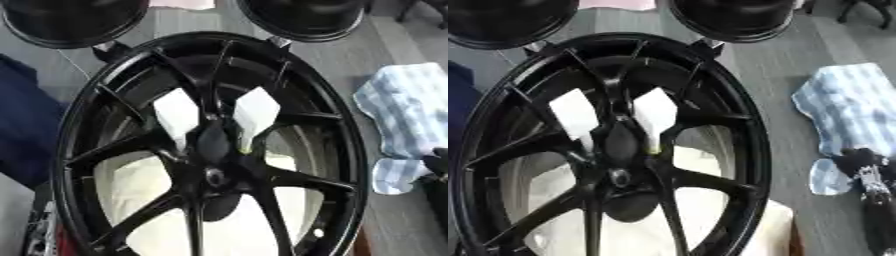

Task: Pull the pin out of the wheel hub.

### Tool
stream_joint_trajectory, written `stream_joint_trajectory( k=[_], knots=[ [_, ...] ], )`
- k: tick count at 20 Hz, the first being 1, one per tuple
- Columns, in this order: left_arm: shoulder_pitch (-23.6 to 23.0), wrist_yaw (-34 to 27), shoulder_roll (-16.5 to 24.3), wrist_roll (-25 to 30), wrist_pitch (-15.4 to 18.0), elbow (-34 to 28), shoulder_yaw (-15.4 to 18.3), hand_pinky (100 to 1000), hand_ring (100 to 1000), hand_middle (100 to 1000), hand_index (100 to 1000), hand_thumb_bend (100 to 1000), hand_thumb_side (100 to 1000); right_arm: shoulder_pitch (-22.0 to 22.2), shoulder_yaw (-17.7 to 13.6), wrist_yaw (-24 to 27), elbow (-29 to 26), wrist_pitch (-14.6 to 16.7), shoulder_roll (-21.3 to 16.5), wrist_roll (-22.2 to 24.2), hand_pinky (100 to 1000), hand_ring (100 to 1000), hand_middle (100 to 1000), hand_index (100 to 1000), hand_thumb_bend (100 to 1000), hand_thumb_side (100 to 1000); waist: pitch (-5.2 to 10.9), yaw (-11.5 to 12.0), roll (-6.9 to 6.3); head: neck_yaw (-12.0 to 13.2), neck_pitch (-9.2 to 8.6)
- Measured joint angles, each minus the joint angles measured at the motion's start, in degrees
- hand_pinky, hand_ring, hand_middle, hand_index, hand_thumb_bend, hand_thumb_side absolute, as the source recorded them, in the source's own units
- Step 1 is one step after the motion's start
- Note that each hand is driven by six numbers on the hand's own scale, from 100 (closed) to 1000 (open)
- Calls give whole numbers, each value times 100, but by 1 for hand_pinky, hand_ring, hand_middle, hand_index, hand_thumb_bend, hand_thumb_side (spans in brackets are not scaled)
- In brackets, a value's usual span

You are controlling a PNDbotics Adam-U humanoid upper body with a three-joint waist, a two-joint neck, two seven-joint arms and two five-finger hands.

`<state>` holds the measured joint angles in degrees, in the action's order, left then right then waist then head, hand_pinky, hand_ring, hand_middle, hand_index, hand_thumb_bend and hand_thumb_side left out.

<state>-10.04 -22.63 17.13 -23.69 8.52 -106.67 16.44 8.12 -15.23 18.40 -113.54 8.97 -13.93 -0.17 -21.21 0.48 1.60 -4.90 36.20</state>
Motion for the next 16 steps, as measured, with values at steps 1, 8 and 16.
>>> stream_joint_trajectory(
  k=[1, 8, 16],
  knots=[
    [-3, 0, 0, 3, -3, 0, 0, 805, 603, 593, 796, 118, 961, -2, -6, 14, 0, 76, -113, 45, 856, 716, 663, 598, 233, 400, 3, 1, 10, 0, 0],
    [-54, 2, 6, 17, -17, 0, -1, 805, 603, 593, 796, 117, 963, -4, -116, 268, 0, 630, -986, 536, 847, 727, 673, 613, 257, 347, 72, 15, 90, 0, 49],
    [-60, 56, 66, 30, -30, 3, -22, 805, 603, 594, 796, 115, 965, -208, -79, 522, 0, 1226, -1932, 1130, 839, 752, 696, 640, 284, 320, 112, 62, 234, 3, 105]
  ],
)
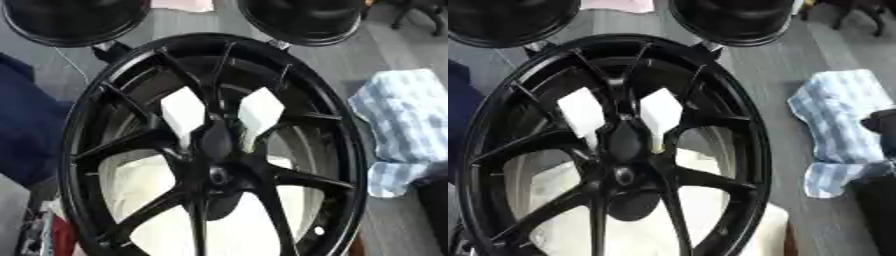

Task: Pull the pin out of the wheel hub.

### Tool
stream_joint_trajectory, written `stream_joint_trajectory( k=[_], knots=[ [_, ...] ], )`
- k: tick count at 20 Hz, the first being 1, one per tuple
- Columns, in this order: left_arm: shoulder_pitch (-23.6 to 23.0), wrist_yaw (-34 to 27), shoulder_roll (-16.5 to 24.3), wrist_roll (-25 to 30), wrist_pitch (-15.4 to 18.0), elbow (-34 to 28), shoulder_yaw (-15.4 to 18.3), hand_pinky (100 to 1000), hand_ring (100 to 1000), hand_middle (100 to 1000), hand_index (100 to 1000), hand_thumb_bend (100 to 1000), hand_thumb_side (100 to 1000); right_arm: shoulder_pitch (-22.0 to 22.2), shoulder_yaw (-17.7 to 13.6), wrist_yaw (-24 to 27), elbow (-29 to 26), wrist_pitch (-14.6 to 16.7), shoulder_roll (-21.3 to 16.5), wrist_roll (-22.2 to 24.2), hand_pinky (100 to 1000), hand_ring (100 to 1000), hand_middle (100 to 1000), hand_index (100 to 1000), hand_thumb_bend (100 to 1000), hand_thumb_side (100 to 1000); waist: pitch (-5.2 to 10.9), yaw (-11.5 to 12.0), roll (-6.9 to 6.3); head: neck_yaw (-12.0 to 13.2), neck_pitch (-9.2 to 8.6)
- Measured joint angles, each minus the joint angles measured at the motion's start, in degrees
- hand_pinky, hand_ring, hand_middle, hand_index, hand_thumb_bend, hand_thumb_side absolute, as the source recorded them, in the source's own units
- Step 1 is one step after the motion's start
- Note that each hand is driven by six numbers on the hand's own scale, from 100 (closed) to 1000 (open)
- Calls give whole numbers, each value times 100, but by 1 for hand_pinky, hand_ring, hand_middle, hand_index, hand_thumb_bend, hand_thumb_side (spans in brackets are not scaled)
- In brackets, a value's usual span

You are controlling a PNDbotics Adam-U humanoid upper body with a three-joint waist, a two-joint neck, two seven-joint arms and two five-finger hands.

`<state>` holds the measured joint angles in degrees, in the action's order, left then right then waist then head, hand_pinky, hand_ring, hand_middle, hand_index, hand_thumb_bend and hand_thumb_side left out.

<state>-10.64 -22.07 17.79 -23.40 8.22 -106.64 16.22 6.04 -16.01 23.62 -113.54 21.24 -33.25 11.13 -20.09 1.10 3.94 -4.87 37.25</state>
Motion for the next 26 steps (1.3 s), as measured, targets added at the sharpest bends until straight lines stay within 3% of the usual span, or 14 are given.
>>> stream_joint_trajectory(
  k=[2, 6, 9, 17, 26],
  knots=[
    [-11, 20, 20, 2, -2, 1, -9, 805, 603, 594, 796, 114, 965, -76, 80, -49, 0, 201, -285, 140, 838, 762, 708, 654, 299, 322, 1, 20, 41, 2, 18],
    [-47, 58, 24, -3, 0, 2, -8, 805, 603, 594, 796, 113, 966, 66, 27, 30, -1, 1398, -1855, -88, 838, 777, 724, 673, 324, 329, 1, -26, 19, 36, 44],
    [-53, 85, 24, -6, -2, 3, -8, 805, 603, 594, 796, 113, 965, -69, 32, -26, -5, 1821, -2562, -250, 838, 788, 736, 689, 348, 342, 1, 27, 79, 23, 47],
    [-57, 117, 50, 9, -16, 3, -15, 806, 603, 594, 795, 110, 964, -830, 482, -697, -37, 1968, -3481, -49, 834, 807, 752, 723, 399, 381, 27, 157, 155, -105, 91],
    [-32, 143, 125, 58, -57, 1, -92, 806, 604, 594, 795, 110, 966, -1314, 1287, -1972, -40, 2182, -3891, 603, 835, 824, 771, 748, 467, 375, 27, 320, 207, -293, 100]
  ],
)
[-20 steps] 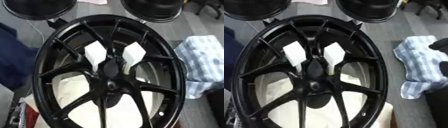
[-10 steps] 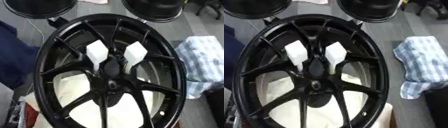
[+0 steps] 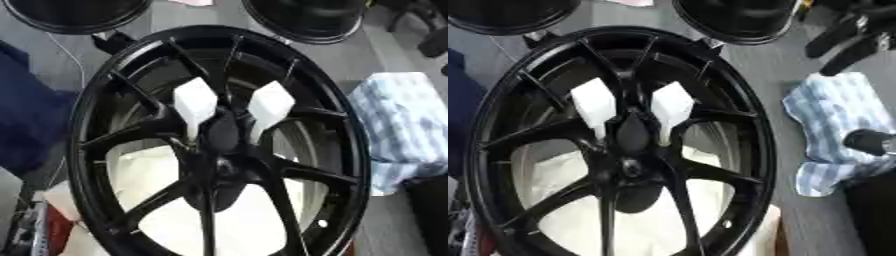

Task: Pull the pin out of the wheel hub.

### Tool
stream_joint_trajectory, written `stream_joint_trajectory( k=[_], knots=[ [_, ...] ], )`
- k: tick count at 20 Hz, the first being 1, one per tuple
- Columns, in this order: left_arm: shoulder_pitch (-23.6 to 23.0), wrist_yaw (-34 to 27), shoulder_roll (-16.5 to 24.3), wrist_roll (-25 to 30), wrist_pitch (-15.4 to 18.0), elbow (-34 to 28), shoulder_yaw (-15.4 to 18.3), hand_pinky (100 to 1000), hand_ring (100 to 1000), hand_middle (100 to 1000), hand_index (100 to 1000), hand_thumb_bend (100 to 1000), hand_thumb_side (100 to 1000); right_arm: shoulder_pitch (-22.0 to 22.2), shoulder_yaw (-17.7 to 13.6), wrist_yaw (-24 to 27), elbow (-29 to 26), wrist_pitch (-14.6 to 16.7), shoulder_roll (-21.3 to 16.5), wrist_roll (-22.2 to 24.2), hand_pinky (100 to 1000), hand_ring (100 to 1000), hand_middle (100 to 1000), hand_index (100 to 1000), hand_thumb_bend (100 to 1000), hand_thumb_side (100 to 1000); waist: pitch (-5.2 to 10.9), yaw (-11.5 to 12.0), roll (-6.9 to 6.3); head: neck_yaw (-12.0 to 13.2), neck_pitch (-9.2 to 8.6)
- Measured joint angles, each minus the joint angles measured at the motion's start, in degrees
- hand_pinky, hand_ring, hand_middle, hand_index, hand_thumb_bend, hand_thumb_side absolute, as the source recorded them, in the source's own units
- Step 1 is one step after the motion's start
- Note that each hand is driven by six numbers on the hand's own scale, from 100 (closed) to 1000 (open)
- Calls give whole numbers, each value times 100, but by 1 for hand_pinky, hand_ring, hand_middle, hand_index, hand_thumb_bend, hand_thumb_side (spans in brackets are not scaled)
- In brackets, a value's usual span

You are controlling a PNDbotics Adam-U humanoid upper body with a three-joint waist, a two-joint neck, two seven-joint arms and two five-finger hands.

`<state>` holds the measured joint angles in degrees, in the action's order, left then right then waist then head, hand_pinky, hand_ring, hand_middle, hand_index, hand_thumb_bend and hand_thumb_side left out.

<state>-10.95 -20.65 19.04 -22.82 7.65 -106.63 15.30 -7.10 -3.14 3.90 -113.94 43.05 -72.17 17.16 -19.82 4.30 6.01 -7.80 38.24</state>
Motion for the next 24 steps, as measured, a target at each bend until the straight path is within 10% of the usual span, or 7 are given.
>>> stream_joint_trajectory(
  k=[13, 24],
  knots=[
    [65, 6, 23, 62, -54, 26, -81, 807, 604, 595, 795, 112, 971, -554, 672, -316, -3, -64, -33, 326, 839, 816, 768, 758, 528, 347, 0, 193, 76, -209, -4],
    [286, -60, 172, 227, -119, 74, -239, 807, 604, 595, 794, 114, 972, -1394, 963, 300, -10, -1393, 255, 355, 846, 825, 779, 767, 569, 297, 11, 646, 223, -621, -114]
  ],
)
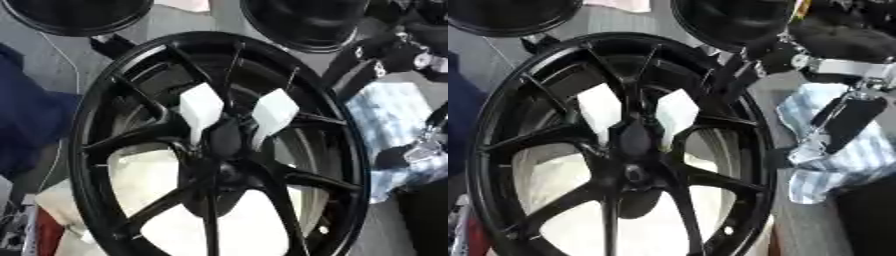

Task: Pull the pin out of the wheel hub.

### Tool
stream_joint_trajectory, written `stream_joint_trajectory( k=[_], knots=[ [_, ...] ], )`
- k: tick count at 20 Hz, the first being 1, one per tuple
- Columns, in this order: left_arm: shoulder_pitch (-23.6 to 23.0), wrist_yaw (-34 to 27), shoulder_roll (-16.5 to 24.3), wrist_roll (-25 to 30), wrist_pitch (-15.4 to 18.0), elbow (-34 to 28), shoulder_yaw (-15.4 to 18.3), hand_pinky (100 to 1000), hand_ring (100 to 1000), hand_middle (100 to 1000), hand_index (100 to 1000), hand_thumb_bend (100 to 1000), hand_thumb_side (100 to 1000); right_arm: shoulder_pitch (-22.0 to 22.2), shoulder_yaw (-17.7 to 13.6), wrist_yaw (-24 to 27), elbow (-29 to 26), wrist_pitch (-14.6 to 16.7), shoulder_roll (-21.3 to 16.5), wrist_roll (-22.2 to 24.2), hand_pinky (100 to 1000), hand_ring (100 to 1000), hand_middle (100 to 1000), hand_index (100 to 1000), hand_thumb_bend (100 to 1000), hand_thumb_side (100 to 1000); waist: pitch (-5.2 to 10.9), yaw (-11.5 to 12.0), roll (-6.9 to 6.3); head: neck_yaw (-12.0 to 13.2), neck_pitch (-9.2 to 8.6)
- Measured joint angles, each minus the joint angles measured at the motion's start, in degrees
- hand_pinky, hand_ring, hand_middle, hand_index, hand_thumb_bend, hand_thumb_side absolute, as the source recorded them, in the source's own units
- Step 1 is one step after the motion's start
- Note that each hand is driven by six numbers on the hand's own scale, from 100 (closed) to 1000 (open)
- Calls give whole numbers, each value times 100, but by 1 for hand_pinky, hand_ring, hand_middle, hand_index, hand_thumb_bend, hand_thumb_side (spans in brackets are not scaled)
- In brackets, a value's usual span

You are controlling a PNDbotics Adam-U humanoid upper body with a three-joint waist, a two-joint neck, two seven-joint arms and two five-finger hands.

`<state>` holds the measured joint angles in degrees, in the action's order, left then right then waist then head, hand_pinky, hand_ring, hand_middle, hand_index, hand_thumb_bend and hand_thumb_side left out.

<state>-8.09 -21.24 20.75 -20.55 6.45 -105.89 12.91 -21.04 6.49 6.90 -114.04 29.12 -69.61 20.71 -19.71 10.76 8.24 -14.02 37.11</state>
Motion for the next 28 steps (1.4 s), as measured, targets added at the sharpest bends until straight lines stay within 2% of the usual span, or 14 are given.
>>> stream_joint_trajectory(
  k=[3, 8, 13, 21, 28],
  knots=[
    [17, 2, 0, 22, 0, -1, -2, 808, 604, 595, 794, 114, 972, -192, 41, 2, -1, -282, 131, 12, 850, 830, 786, 772, 567, 285, -7, 84, 40, -119, 26],
    [82, 14, 0, 47, -3, -8, -36, 808, 604, 595, 794, 111, 971, -397, 95, -20, -1, -665, 326, 63, 854, 833, 788, 775, 559, 271, -82, 206, 56, -302, 201],
    [112, 63, -5, 59, -8, -22, -41, 808, 604, 595, 794, 107, 969, -560, 142, -29, -1, -1001, 495, 147, 857, 836, 792, 779, 561, 266, -168, 263, 66, -395, 258],
    [173, 194, -9, 73, 3, -47, -71, 809, 603, 595, 792, 101, 967, -720, 274, -142, 1, -1244, 697, 389, 857, 837, 794, 792, 569, 253, -263, 373, 134, -451, 265],
    [215, 291, -18, 71, 2, -47, -76, 810, 603, 595, 792, 100, 970, -721, 308, -337, 151, -1309, 861, 469, 857, 837, 793, 798, 568, 232, -335, 456, 206, -482, 250]
  ],
)
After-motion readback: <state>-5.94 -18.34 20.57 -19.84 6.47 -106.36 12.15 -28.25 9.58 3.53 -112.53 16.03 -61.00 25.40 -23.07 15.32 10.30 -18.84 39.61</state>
